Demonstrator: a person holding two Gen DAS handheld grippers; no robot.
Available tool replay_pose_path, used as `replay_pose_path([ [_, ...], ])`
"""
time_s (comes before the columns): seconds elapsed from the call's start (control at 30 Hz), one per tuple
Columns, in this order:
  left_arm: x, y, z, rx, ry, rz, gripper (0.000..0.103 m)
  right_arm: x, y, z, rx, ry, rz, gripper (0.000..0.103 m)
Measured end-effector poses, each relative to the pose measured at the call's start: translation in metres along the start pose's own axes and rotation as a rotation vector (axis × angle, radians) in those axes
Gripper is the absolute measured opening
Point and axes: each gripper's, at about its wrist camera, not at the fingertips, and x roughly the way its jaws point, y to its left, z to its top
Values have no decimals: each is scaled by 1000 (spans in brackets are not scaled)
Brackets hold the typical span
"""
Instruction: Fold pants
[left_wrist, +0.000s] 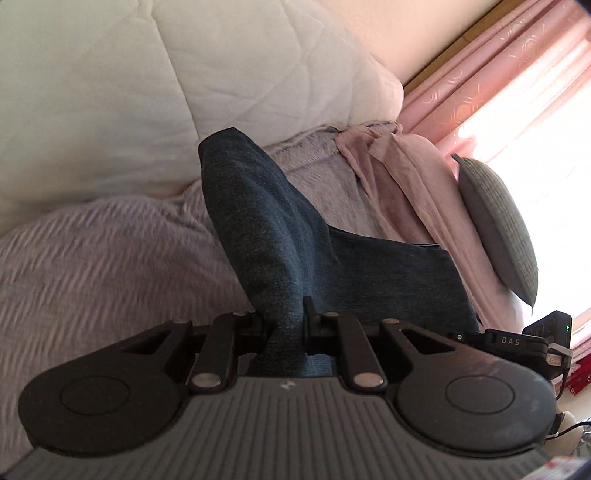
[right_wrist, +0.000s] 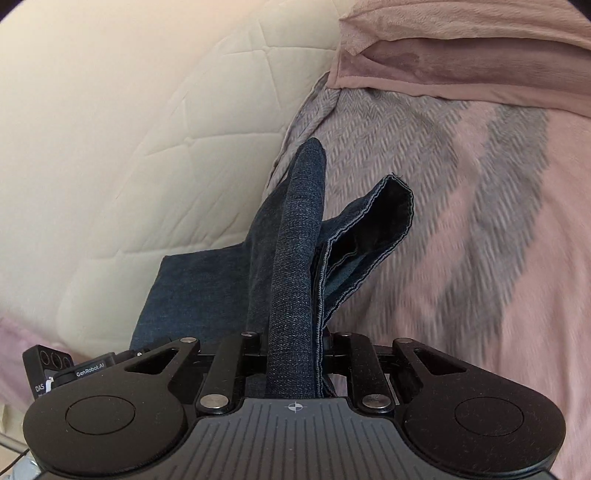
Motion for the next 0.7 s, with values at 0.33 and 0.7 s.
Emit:
replay_pose_path([
  [0.33,11,23,-7,30,18,260,27,33,-13,11,-71,-100,-374,49],
  [0.7,86,-4,45,303,43,436,24,108,11,22,-441,-63,-602,19],
])
